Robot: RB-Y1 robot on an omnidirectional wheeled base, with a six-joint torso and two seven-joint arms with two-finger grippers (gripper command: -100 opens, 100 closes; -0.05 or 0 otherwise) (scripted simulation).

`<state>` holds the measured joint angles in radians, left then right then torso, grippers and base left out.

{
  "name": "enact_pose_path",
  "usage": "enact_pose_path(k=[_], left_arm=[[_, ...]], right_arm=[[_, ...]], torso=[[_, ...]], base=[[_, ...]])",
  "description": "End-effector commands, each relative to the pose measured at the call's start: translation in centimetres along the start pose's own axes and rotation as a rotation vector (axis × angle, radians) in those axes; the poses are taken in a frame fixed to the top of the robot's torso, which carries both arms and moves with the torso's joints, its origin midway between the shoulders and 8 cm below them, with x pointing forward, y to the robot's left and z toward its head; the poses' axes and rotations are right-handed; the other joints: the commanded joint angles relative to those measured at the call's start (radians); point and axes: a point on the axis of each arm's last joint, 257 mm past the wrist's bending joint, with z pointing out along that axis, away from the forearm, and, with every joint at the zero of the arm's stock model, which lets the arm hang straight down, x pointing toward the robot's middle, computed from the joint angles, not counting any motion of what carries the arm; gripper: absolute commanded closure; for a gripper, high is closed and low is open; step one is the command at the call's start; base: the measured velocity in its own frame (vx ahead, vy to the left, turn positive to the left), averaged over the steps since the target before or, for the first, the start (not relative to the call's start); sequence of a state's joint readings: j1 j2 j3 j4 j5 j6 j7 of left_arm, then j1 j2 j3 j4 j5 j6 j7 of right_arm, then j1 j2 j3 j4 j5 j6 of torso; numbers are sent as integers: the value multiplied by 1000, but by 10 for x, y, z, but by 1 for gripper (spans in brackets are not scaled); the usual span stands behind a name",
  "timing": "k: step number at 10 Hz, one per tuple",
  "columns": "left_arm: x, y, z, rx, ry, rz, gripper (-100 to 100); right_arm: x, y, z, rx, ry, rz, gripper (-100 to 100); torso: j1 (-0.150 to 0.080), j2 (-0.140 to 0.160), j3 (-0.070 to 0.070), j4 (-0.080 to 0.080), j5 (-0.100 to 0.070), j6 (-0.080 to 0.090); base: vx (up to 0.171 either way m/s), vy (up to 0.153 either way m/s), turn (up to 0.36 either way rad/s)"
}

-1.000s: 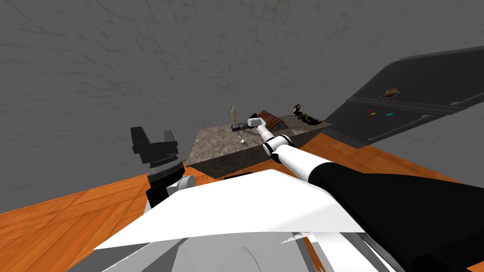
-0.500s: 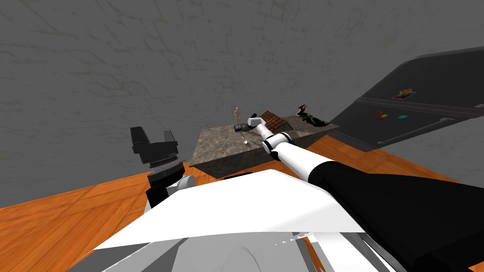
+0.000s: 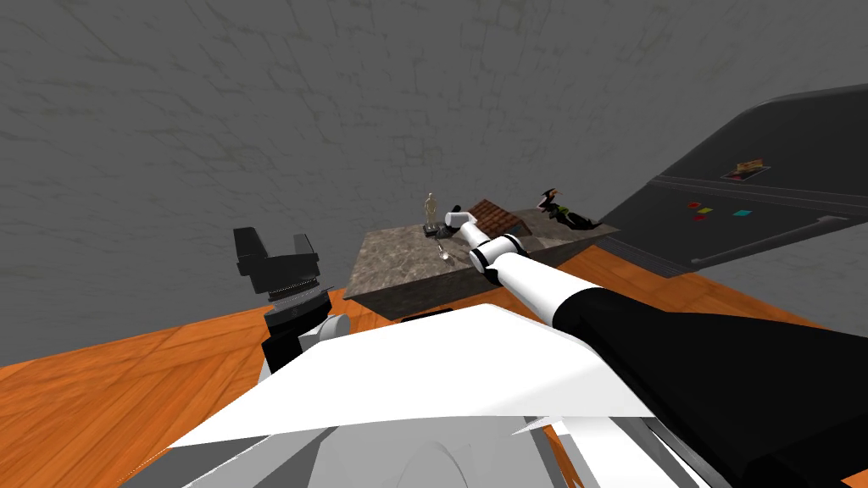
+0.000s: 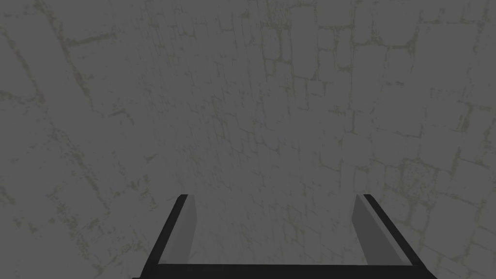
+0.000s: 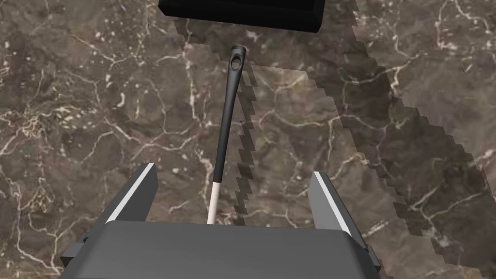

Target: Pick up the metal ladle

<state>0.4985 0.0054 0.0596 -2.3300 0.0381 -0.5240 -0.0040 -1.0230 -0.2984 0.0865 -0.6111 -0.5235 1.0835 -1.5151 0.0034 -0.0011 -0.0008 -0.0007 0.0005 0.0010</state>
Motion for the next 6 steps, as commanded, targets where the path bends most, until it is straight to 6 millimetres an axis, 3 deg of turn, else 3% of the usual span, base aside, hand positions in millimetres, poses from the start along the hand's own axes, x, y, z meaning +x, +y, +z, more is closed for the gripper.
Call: enact_pose_path(k=[1, 2, 5, 6], left_arm=[[0, 0, 0, 0, 0, 0, 0], [0, 0, 0, 0, 0, 0, 0], [0, 0, 0, 0, 0, 0, 0], [0, 0, 0, 0, 0, 0, 0]], right_arm=[[-15, 3, 3, 1, -55, 42, -100], [-19, 5, 5, -1, -64, 47, -100], [-58, 11, 15, -6, -175, 118, -100], [-50, 10, 13, -4, -152, 103, -100]], torso=[[0, 0, 0, 0, 0, 0], [0, 0, 0, 0, 0, 0], [-1, -1, 0, 0, 0, 0], [0, 0, 0, 0, 0, 0]], base=[[38, 32, 56], [37, 23, 33], [37, 32, 45], [15, 16, 7]])
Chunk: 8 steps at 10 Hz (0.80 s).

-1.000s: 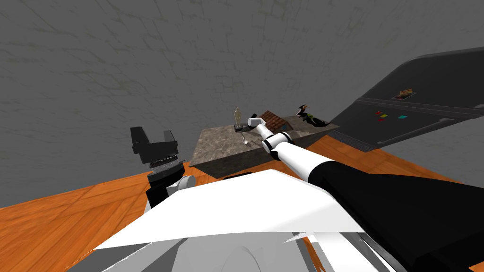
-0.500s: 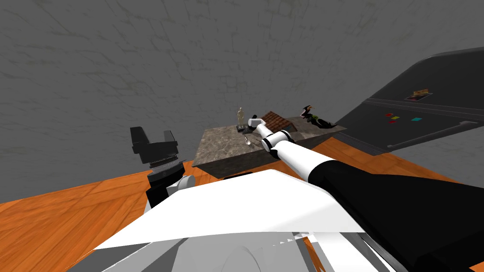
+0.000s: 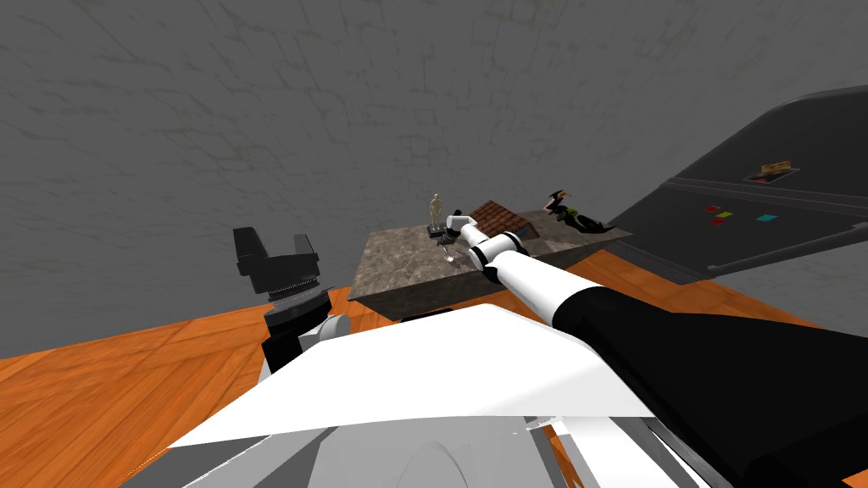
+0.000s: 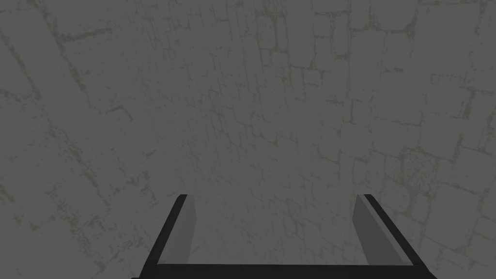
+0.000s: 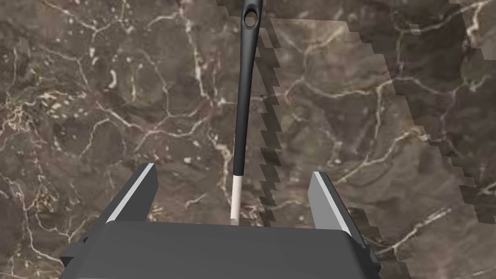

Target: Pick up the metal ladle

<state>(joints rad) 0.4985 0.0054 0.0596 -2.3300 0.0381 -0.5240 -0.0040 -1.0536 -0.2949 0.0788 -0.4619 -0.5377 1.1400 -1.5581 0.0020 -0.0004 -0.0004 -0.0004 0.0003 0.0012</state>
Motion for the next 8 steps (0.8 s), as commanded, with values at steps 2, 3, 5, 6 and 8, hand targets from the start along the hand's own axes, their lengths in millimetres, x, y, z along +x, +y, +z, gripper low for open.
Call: enact_pose_path(k=[2, 3, 5, 6, 8], left_arm=[[0, 0, 0, 0, 0, 0, 0], [0, 0, 0, 0, 0, 0, 0], [0, 0, 0, 0, 0, 0, 0], [0, 0, 0, 0, 0, 0, 0], [0, 0, 0, 0, 0, 0, 0]], right_arm=[[-9, 4, 11, 2, 0, -3, -100], [-14, 6, 17, 3, 0, -4, -100], [-11, 5, 15, 2, 0, -5, -100], [-12, 5, 15, 2, 1, -5, 100], [-11, 5, 15, 2, 1, -5, 100]], torso=[[-1, 1, 1, 0, 0, 0], [0, -1, 0, 0, 0, 0], [0, 0, 0, 0, 0, 0], [-1, 1, 1, 0, 0, 0], [-1, 2, 1, 0, -1, -1]], base=[[22, 12, -7], [74, 44, -22], [9, 6, 0], [0, 0, 0], [0, 0, 0]])
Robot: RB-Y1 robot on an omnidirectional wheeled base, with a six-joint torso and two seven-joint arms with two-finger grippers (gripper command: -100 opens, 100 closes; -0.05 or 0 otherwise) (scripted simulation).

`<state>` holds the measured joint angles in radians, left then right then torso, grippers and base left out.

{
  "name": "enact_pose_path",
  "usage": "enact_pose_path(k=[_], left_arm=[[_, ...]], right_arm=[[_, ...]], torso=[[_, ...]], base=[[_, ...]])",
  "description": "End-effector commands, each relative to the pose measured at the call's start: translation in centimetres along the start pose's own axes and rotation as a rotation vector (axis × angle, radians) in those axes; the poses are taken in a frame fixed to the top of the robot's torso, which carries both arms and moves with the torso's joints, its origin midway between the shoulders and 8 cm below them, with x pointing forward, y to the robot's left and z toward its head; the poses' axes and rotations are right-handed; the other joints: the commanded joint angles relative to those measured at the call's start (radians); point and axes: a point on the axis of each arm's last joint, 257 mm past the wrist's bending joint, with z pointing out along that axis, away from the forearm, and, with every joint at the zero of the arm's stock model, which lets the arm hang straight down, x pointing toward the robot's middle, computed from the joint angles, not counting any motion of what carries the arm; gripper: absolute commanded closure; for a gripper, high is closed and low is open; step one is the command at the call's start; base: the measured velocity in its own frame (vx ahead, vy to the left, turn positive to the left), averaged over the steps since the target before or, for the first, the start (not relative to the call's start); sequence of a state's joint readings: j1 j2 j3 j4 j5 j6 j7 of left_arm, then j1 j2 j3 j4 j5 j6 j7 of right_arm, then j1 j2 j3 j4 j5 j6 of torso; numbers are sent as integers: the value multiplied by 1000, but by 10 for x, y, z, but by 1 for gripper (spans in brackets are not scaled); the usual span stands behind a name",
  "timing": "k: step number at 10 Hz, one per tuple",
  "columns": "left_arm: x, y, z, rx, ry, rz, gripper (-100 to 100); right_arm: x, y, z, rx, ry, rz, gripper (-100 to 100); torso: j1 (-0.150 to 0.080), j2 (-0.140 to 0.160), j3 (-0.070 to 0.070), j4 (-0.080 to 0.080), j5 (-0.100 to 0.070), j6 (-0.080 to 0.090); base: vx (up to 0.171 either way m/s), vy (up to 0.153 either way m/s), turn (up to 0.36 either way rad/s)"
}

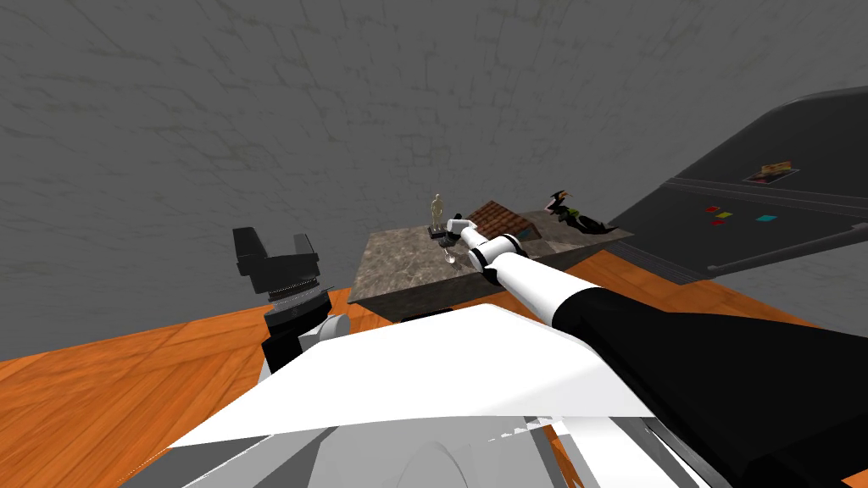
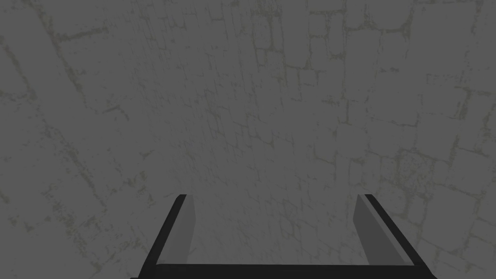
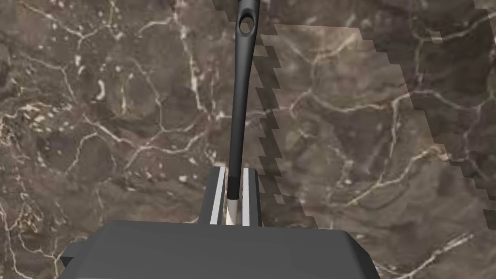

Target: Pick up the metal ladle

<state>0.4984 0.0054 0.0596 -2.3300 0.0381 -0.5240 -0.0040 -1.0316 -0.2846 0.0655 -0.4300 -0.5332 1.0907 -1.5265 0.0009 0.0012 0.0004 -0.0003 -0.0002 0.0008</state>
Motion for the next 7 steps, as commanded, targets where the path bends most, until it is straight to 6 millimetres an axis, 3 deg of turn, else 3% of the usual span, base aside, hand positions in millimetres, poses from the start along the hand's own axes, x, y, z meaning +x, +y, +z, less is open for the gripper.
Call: enact_pose_path(k=[1, 2, 3, 4, 6, 7], left_arm=[[0, 0, 0, 0, 0, 0, 0], [0, 0, 0, 0, 0, 0, 0], [0, 0, 0, 0, 0, 0, 0], [0, 0, 0, 0, 0, 0, 0], [0, 0, 0, 0, 0, 0, 0], [0, 0, 0, 0, 0, 0, 0]], right_arm=[[0, 0, 0, 0, 0, 0, 100], [0, 0, 0, 0, 0, 0, 100], [0, 0, 0, 0, 0, 0, 0], [5, -2, -8, -1, -1, 2, 100], [8, -3, -11, -2, 3, 1, 100], [9, -4, -13, -1, 1, 3, 0]], torso=[[0, 0, 0, 0, 0, 0], [0, 0, 0, 0, 0, 0], [0, 0, 0, 0, 0, 0], [0, 0, 0, 0, 0, 0], [-1, 4, 2, 1, 0, 0], [-1, 3, 2, 1, 0, 0]], base=[[0, 0, 0], [0, 0, 0], [0, 0, 0], [-20, -11, 7], [-42, -22, 14], [0, 0, 0]])
